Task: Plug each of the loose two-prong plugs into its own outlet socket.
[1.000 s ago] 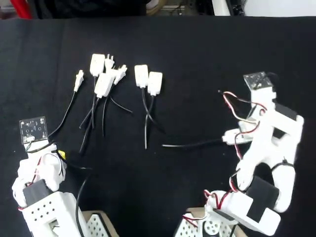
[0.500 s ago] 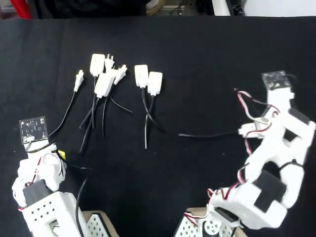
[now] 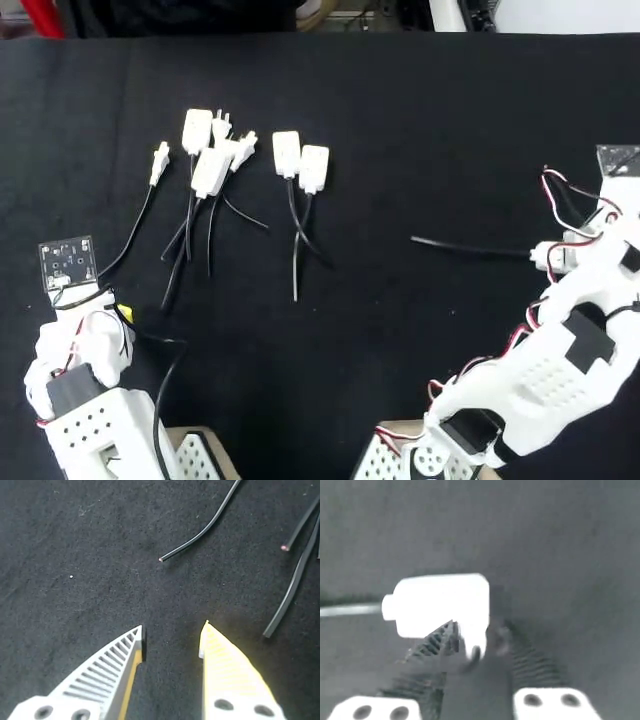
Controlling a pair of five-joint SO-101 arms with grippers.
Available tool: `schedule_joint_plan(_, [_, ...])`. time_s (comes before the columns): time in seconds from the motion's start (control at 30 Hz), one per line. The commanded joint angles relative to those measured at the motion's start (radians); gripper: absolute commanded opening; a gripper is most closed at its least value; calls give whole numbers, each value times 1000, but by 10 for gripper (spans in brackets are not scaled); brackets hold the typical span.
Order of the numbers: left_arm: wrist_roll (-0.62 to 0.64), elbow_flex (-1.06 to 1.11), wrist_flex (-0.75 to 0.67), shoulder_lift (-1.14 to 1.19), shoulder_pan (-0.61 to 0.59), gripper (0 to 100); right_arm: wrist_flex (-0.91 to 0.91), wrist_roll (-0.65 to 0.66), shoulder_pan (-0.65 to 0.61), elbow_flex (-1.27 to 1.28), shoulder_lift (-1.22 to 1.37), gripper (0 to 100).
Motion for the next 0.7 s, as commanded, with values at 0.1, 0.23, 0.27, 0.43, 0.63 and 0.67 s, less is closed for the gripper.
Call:
schedule_joint_plan(0.1, [-5, -7, 3, -8, 1, 195, 279, -3, -49, -131, -128, 309])
schedule_joint_plan(0.23, [-5, -5, 3, -8, 1, 195, 390, -6, -104, -191, -193, 269])
schedule_joint_plan(0.27, [-5, -5, 3, -8, 1, 195, 416, -23, -120, -205, -208, 265])
schedule_joint_plan(0.43, [-5, -5, 3, -8, 1, 195, 552, -123, -201, -278, -288, 266])
schedule_joint_plan(0.63, [-3, -7, 2, -8, 19, 195, 712, -196, -400, -306, -487, 194])
schedule_joint_plan(0.67, [-3, -7, 2, -8, 42, 197, 709, -235, -445, -294, -518, 149])
